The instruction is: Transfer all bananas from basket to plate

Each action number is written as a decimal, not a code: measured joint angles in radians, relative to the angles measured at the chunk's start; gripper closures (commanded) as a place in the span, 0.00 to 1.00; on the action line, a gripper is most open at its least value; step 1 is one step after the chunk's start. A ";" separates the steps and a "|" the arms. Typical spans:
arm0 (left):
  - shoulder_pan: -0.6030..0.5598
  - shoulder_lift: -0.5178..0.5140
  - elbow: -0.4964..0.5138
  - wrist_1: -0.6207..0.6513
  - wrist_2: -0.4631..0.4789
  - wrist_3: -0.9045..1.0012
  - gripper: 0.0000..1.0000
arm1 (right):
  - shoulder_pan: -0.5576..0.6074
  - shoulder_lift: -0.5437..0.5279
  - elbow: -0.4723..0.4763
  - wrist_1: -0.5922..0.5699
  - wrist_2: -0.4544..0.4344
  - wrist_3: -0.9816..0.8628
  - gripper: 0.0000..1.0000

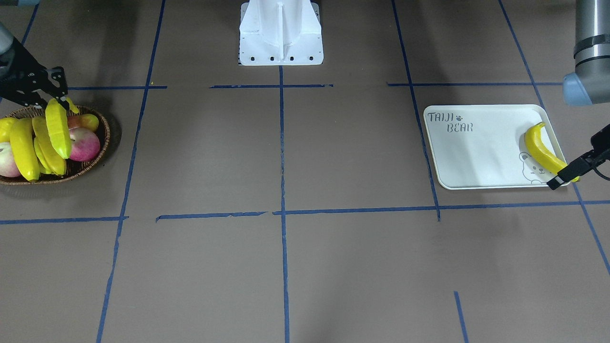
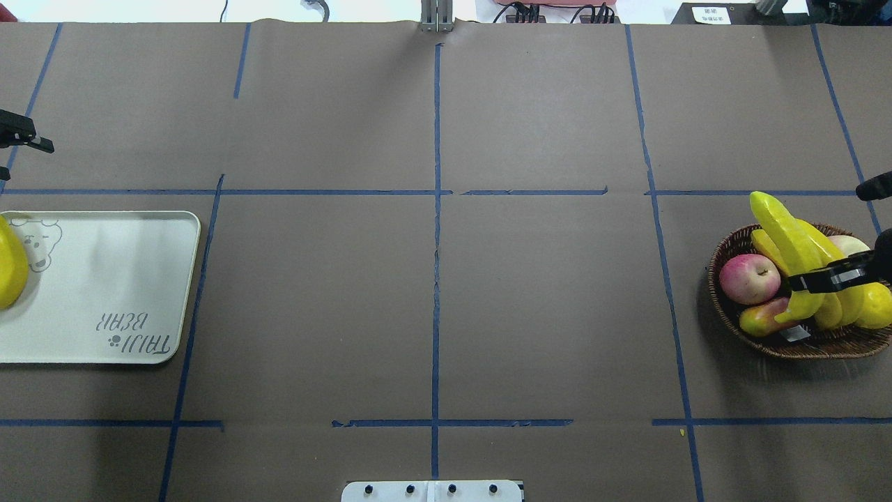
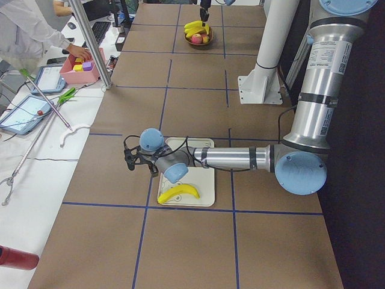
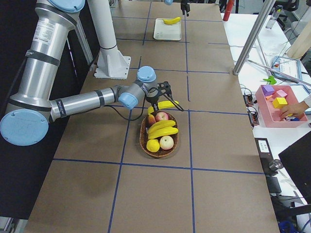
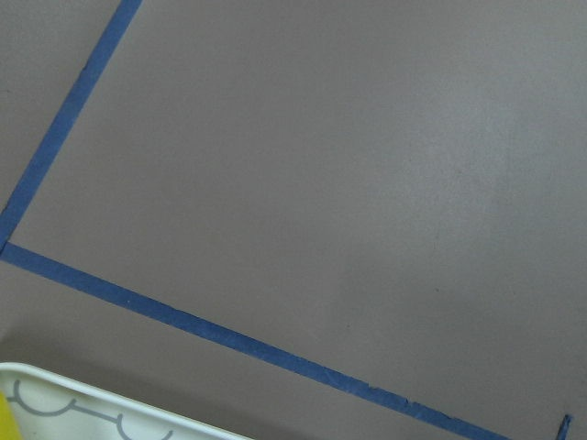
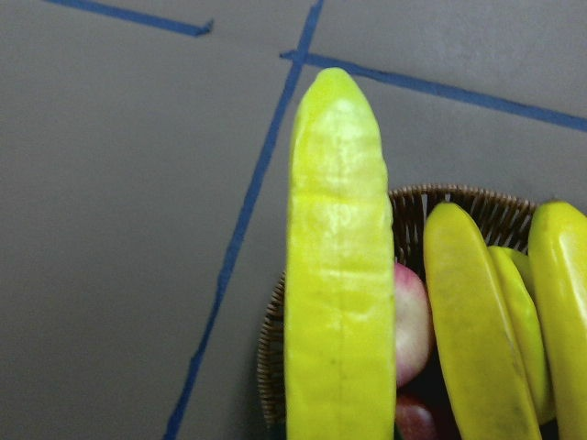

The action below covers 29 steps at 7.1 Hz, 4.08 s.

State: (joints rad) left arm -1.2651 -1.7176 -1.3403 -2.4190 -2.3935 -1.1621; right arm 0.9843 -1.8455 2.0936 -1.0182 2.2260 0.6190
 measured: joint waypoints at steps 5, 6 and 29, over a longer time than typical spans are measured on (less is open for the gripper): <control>0.109 -0.105 -0.017 -0.162 0.001 -0.003 0.00 | -0.020 0.492 -0.229 0.011 0.015 0.349 0.97; 0.132 -0.154 -0.016 -0.173 0.002 -0.003 0.00 | -0.061 0.569 -0.262 0.012 -0.027 0.425 0.97; 0.473 -0.490 -0.156 -0.170 0.376 -0.654 1.00 | -0.326 1.006 -0.496 0.193 -0.295 0.743 0.00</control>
State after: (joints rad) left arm -0.7921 -2.2080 -1.4961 -2.5885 -2.0176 -1.8158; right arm 0.6581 -0.8397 1.5981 -0.8250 1.9307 1.3624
